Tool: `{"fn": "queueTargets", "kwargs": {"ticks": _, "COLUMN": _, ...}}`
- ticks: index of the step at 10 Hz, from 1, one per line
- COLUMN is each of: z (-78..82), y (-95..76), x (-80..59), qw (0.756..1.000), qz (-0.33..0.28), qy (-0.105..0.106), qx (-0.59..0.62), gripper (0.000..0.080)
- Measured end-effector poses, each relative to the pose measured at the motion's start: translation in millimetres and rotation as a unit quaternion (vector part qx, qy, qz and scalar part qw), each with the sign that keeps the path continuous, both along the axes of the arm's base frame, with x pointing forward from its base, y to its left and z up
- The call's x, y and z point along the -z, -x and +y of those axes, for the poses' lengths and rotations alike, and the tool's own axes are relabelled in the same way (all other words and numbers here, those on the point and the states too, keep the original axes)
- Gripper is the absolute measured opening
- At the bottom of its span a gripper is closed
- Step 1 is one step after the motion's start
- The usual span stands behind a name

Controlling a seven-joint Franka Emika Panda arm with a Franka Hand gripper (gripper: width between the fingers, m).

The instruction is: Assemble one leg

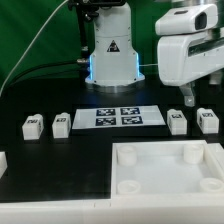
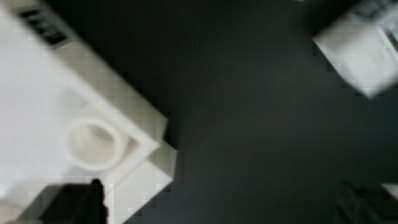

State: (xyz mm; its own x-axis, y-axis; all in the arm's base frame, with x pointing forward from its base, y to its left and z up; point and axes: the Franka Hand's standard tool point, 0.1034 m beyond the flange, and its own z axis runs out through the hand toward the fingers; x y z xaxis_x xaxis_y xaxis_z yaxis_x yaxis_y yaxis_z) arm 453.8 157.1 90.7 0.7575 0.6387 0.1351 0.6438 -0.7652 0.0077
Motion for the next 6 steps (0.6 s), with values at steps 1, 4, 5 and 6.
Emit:
{"fn": "queueTargets", "kwargs": {"ticks": 1, "z": -0.4, "y": -3.1, "x": 6.2, "qw": 0.997, "qz": -0.009, "qy": -0.023, "qx": 0.072, "gripper": 0.0649}}
{"fn": "queueTargets", "kwargs": {"ticks": 4, "z": 1.5, "y": -1.7, "x": 7.6, "qw": 0.974, "qz": 0.011, "qy": -0.048, "qx": 0.223, "gripper": 0.0649}}
{"fn": "queueTargets", "kwargs": {"ticks": 5, "z": 3.8, "y": -0.3, "x": 8.3, "qw": 0.959, "qz": 0.020, "qy": -0.057, "qx": 0.278, "gripper": 0.0649}}
{"fn": "queueTargets", "kwargs": {"ticks": 6, "z": 15.6, "y": 8.2, "x": 13.3, "qw": 0.943, "qz": 0.036, "qy": -0.060, "qx": 0.327, "gripper": 0.0649}}
